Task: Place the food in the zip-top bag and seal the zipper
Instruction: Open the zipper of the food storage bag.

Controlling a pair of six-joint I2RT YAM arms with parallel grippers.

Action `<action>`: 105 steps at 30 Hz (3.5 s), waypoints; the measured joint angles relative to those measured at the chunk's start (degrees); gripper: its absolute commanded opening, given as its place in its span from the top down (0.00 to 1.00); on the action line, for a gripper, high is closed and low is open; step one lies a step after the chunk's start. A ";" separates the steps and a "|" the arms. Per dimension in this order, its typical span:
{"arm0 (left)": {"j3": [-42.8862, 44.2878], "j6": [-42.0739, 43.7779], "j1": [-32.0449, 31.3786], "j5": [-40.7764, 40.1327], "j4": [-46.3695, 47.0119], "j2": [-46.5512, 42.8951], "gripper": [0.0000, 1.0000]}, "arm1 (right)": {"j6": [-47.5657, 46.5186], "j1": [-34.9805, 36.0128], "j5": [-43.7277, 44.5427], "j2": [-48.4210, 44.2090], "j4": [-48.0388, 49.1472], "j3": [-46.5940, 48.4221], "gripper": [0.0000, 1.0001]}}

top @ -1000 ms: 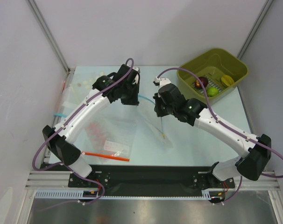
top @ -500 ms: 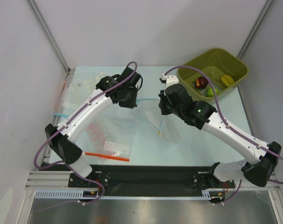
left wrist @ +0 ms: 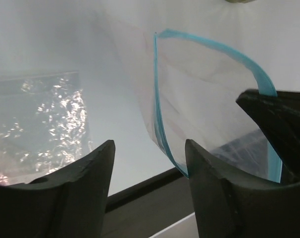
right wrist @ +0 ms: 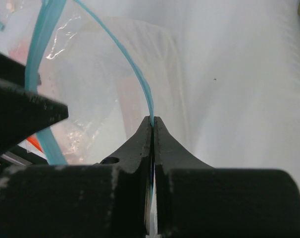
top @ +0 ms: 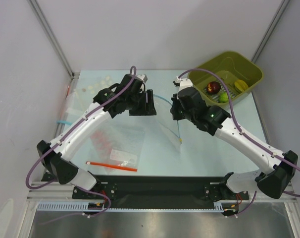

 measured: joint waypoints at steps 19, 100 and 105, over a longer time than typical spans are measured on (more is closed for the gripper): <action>-12.79 -19.54 -2.54 1.90 12.85 -5.07 0.67 | 2.29 0.42 2.19 -1.70 5.03 -4.44 0.97; 15.39 7.72 7.15 -2.89 -7.52 17.29 1.00 | 15.96 -11.72 -18.73 30.34 14.23 9.01 0.51; 17.79 7.13 8.04 -3.45 -8.20 19.47 1.00 | 13.55 -14.88 -18.95 30.34 11.67 9.05 0.43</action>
